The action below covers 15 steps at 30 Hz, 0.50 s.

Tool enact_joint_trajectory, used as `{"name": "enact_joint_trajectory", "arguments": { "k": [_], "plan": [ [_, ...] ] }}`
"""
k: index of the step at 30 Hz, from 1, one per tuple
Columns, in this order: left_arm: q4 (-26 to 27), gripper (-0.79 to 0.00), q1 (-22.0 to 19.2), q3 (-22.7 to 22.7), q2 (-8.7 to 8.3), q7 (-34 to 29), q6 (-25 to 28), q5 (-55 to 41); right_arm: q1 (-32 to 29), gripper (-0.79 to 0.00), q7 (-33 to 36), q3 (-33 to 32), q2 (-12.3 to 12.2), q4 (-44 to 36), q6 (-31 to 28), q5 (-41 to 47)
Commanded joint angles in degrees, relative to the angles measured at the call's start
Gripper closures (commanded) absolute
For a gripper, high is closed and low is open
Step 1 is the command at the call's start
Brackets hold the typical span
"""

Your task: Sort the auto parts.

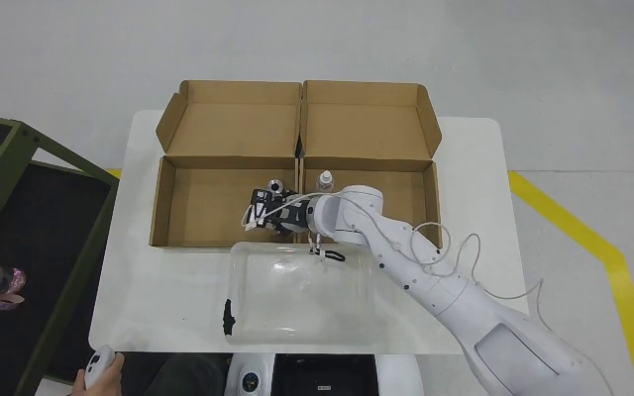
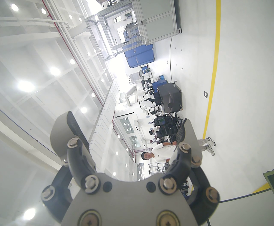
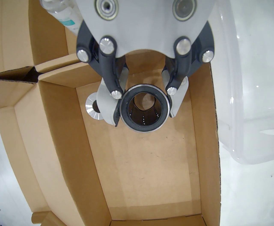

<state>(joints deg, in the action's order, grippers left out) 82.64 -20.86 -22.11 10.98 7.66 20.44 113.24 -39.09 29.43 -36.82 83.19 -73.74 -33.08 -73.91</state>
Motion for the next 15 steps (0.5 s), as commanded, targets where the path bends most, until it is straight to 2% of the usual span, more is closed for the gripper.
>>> {"name": "enact_joint_trajectory", "arguments": {
  "k": [1,3,7,11,15],
  "plan": [
    [0.0,-0.785,0.0,0.0,0.0,0.0,0.0,0.0,0.01,-0.397,0.28,-0.15,0.05,-0.11,-0.13,-0.12],
    [0.0,-0.785,0.0,0.0,0.0,0.0,0.0,0.0,-0.02,-0.459,0.51,-0.32,0.08,-0.33,-0.27,-0.26],
    [0.0,-0.785,0.0,0.0,0.0,0.0,0.0,0.0,-0.08,-0.489,1.03,-0.7,0.1,-1.31,-0.6,-0.6],
    [0.0,-0.785,0.0,0.0,0.0,0.0,0.0,0.0,-0.31,-0.557,1.37,-1.37,-0.01,-3.51,-0.95,-1.08],
    [0.0,-0.785,0.0,0.0,0.0,0.0,0.0,0.0,-0.82,-0.57,1.63,-2.35,-0.25,-6.48,-1.52,-1.28]
  ]
}}
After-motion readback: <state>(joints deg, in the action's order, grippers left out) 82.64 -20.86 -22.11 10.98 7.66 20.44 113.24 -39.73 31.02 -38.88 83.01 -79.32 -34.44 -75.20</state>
